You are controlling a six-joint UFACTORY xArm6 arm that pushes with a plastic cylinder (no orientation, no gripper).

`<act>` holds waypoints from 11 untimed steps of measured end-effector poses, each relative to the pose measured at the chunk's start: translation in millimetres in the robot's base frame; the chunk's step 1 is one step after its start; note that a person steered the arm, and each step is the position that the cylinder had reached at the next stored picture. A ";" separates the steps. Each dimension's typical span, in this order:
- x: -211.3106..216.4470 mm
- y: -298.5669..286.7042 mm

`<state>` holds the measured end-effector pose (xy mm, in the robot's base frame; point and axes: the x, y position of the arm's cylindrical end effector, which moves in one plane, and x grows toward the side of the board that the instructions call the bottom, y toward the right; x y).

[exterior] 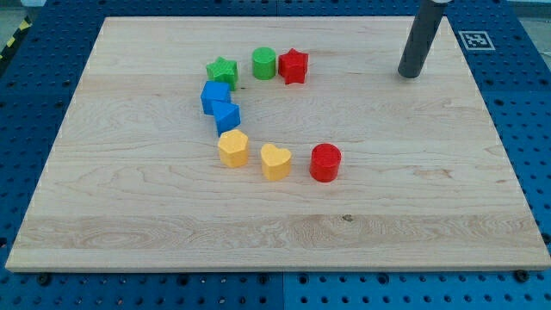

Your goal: Push blue cube left a bit

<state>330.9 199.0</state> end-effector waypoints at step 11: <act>56.9 -294.6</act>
